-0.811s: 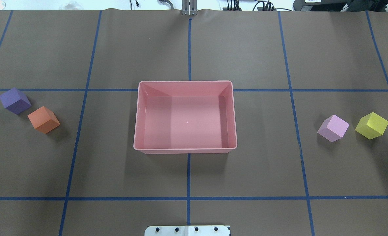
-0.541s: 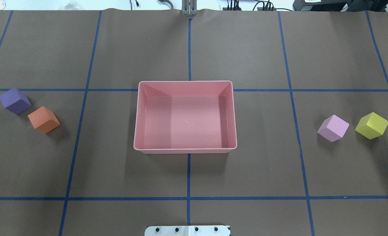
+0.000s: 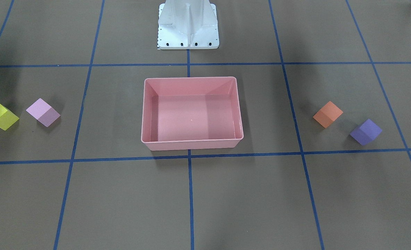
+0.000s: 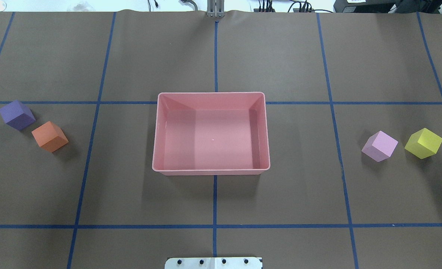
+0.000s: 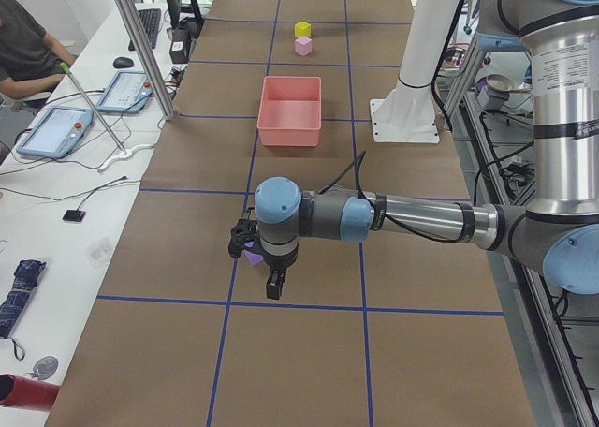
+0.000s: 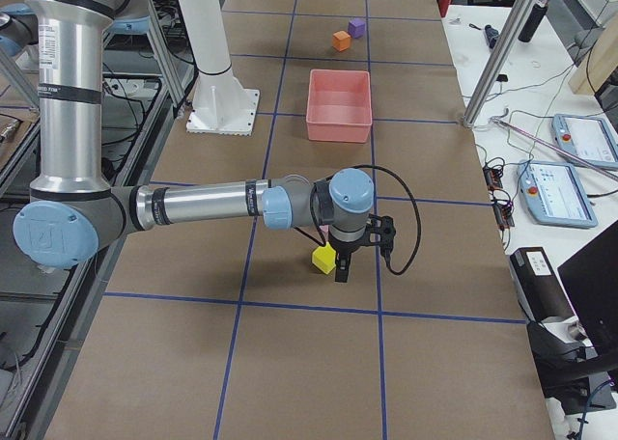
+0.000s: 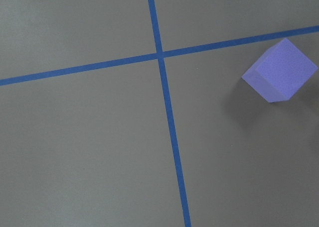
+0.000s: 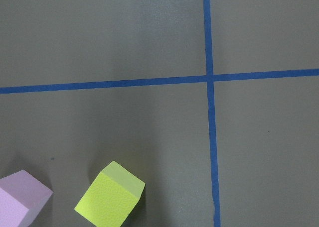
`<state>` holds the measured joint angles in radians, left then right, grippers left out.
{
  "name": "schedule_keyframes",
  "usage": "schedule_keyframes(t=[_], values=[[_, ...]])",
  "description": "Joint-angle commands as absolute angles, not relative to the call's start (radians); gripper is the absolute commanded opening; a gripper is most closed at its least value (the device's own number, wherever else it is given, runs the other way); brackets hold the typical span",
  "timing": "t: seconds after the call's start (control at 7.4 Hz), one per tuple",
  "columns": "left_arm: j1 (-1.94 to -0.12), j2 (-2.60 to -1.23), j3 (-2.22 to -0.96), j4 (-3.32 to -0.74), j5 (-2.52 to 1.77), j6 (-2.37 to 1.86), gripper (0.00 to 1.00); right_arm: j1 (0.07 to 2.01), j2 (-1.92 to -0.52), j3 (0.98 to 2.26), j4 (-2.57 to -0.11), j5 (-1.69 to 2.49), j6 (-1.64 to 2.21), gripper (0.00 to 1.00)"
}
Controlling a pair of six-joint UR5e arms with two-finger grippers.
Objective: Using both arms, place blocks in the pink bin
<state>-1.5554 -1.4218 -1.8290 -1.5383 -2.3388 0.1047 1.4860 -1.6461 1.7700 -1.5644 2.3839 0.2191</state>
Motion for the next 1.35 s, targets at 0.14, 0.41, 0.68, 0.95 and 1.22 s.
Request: schedule_keyframes(t=[0.14,0.41,0.68,0.95,1.22], values=[[-1.554,-1.422,-1.819,-1.537,-2.339,0.104,1.00,1.464,-1.649,1.772,-1.554,2.434,0.244,1.00],[-1.554,-1.422,-1.819,-1.537,-2.338,0.104,1.00,1.386,-1.666,1.770,-1.485,2.452,0.520,1.00],[-1.552,-1.424,-1.821,-1.537,-2.339,0.104,1.00,1.262,-1.692,1.767,-1.277,2.323,0.914,0.99],[-1.552,-1.424,-1.821,-1.539,-2.339,0.104,1.00,1.197,-1.707,1.764,-1.206,2.286,1.031,0.99],[-1.546,-1.424,-1.821,-1.545,-2.339,0.104,1.00,1.169,-1.706,1.727,-1.204,2.286,1.029,0.99]])
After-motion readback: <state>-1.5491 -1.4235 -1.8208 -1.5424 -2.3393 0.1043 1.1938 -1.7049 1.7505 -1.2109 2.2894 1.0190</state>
